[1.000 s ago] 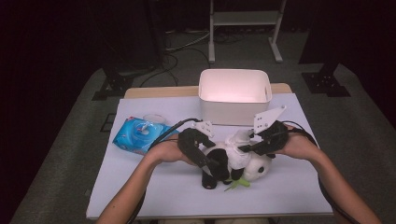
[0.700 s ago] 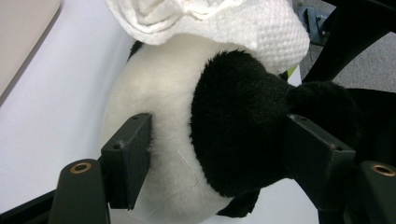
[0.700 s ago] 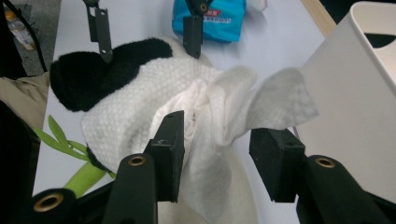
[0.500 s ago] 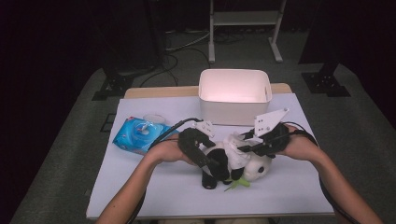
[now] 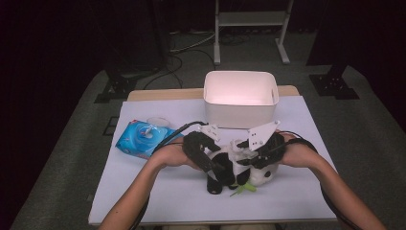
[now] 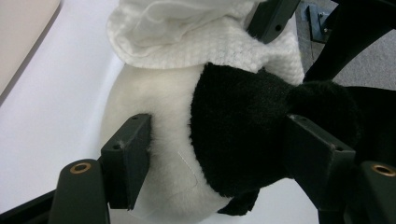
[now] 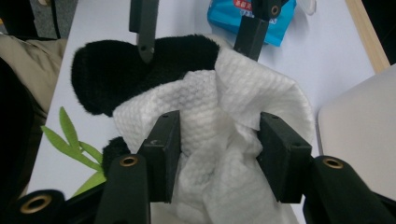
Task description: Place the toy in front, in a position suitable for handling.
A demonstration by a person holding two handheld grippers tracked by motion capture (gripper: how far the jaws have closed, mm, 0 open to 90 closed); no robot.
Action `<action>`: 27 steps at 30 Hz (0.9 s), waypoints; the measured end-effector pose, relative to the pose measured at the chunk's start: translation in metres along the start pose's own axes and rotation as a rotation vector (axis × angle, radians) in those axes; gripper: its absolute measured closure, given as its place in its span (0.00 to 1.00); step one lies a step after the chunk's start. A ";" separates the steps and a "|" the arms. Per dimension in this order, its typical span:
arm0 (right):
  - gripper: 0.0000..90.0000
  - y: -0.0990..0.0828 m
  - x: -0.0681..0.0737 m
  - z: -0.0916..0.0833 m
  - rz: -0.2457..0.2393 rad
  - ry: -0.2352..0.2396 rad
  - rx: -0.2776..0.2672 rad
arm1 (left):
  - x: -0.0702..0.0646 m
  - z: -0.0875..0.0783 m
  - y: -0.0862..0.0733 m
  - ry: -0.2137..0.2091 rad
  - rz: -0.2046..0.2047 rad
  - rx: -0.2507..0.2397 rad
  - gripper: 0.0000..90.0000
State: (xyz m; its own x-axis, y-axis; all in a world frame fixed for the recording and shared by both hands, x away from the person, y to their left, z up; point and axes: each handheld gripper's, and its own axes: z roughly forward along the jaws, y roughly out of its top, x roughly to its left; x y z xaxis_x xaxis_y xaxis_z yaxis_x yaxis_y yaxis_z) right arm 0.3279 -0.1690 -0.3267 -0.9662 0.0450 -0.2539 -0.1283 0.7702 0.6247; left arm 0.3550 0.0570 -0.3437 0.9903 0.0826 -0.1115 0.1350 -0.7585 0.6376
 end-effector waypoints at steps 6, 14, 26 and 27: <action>0.60 -0.002 -0.004 0.007 0.034 0.023 0.006 | -0.001 0.000 0.000 0.006 0.000 0.008 0.31; 0.87 -0.004 -0.004 0.004 0.056 0.024 0.009 | -0.001 0.000 -0.001 -0.001 0.008 0.007 0.31; 0.82 -0.013 -0.008 -0.003 0.068 0.019 0.050 | -0.002 0.000 0.000 -0.008 0.010 0.008 0.31; 0.69 -0.012 -0.010 -0.003 0.070 0.007 0.069 | -0.003 0.000 0.000 -0.010 0.013 0.006 0.31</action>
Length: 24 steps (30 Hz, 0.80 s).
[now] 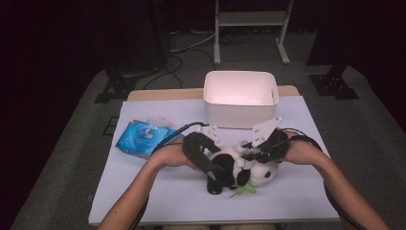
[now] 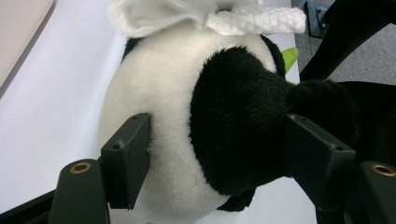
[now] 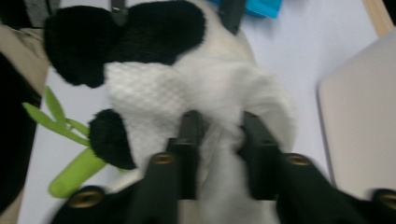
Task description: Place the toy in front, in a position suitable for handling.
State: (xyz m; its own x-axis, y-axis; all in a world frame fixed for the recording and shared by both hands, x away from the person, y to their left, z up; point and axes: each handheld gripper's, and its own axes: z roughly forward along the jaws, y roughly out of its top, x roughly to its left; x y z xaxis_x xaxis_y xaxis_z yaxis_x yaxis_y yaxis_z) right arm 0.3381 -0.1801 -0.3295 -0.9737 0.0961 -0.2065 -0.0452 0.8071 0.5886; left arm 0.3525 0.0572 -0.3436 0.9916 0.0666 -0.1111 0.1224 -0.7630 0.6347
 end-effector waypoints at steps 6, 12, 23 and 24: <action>0.66 -0.002 -0.007 0.006 0.035 0.046 0.013 | 0.000 0.000 0.002 0.005 0.005 0.017 0.31; 0.88 -0.001 -0.006 0.009 0.026 0.027 0.017 | 0.000 0.000 0.000 0.003 0.001 0.004 0.31; 0.91 0.010 -0.003 -0.002 0.047 0.061 -0.130 | -0.001 0.001 0.001 -0.005 0.018 0.009 0.30; 0.91 0.015 0.000 0.001 0.030 0.063 -0.120 | -0.001 0.001 0.001 -0.002 0.016 0.009 0.30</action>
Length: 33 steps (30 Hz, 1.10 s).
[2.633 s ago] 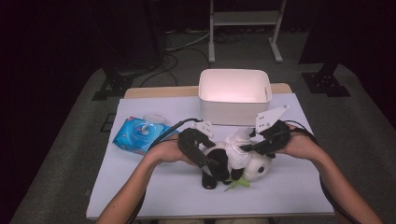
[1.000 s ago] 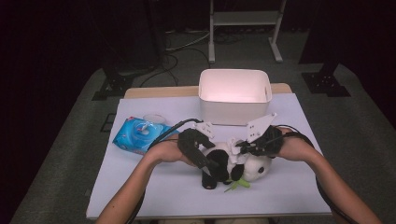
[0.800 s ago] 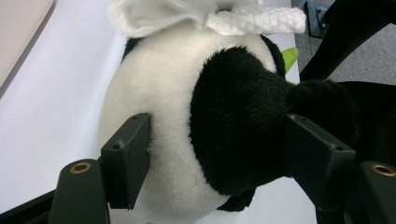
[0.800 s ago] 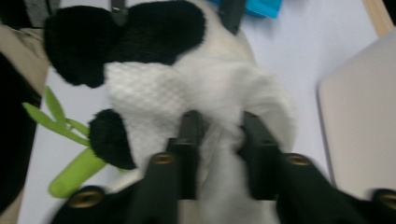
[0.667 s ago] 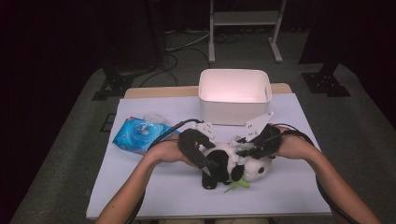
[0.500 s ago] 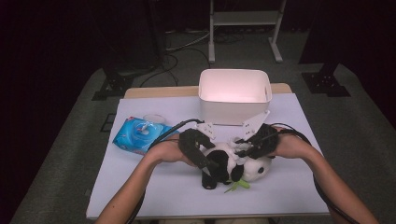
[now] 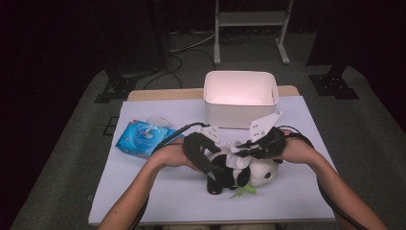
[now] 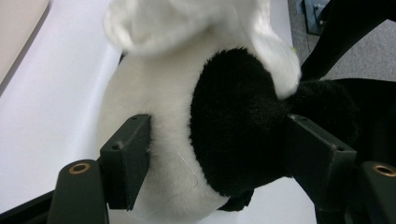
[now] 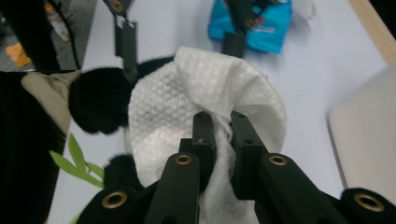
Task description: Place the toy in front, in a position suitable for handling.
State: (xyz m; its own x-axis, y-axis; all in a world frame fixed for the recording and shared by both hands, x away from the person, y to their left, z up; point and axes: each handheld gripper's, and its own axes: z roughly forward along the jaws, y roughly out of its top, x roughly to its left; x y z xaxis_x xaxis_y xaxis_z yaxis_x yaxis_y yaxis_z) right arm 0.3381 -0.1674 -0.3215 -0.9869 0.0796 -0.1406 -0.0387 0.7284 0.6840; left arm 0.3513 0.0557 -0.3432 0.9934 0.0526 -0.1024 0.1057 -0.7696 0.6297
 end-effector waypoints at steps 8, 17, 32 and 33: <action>0.91 0.015 0.003 0.011 -0.023 0.023 -0.007 | 0.000 -0.001 -0.003 -0.004 -0.002 -0.017 0.30; 0.91 -0.010 -0.001 -0.012 0.016 -0.031 0.071 | 0.001 -0.002 -0.005 -0.006 -0.007 -0.021 0.30; 0.91 -0.064 -0.004 -0.051 0.159 -0.069 0.068 | -0.001 -0.003 -0.002 -0.010 -0.003 -0.002 0.30; 0.90 -0.065 -0.003 -0.047 0.162 -0.051 0.064 | -0.001 -0.004 -0.001 -0.013 -0.007 0.001 0.29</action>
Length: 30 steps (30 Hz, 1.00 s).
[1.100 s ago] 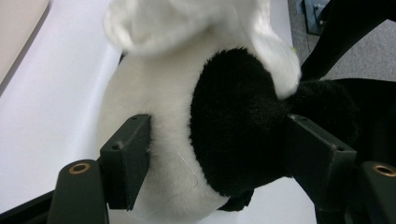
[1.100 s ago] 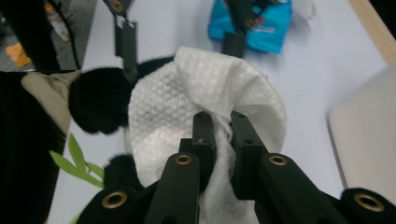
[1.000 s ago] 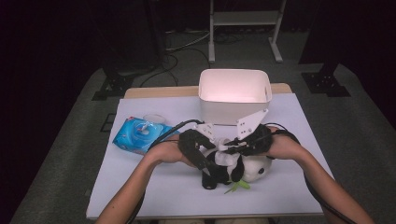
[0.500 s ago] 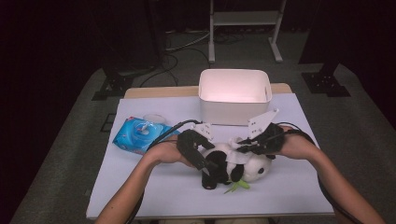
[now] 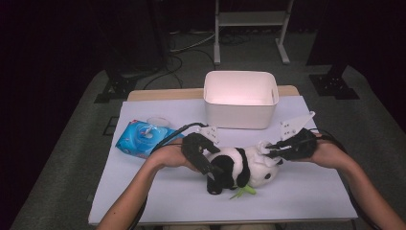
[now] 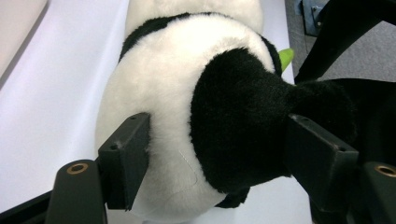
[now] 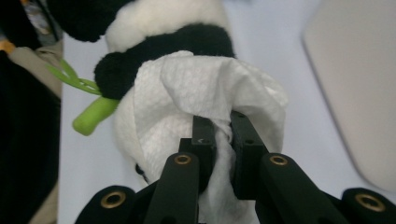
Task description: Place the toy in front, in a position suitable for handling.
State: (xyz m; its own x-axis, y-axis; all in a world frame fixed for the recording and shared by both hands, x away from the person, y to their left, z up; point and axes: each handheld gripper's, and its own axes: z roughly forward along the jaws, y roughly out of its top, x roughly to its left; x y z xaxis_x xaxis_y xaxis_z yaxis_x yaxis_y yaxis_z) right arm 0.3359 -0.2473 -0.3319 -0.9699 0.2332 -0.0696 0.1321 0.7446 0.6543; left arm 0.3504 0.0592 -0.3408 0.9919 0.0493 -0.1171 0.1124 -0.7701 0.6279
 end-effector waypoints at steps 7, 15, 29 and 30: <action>0.91 0.000 0.008 0.010 0.003 0.035 -0.002 | 0.001 -0.005 0.010 -0.020 -0.038 -0.026 0.20; 0.91 0.001 0.020 0.012 -0.030 0.019 0.008 | 0.001 0.015 0.027 -0.004 -0.055 0.040 0.12; 0.91 -0.012 0.026 0.010 -0.027 0.017 -0.030 | 0.007 0.048 0.036 -0.019 -0.088 0.087 0.06; 0.91 -0.014 0.025 0.009 -0.029 0.016 -0.031 | 0.007 0.048 0.037 -0.020 -0.093 0.083 0.09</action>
State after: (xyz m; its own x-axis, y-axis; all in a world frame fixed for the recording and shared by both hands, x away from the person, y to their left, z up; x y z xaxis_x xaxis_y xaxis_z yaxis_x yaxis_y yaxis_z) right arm 0.3114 -0.2457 -0.3497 -0.9764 0.2015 -0.0771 0.0976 0.7310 0.6753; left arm 0.3586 0.0003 -0.3553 0.9759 0.1107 -0.1881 0.1977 -0.8131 0.5476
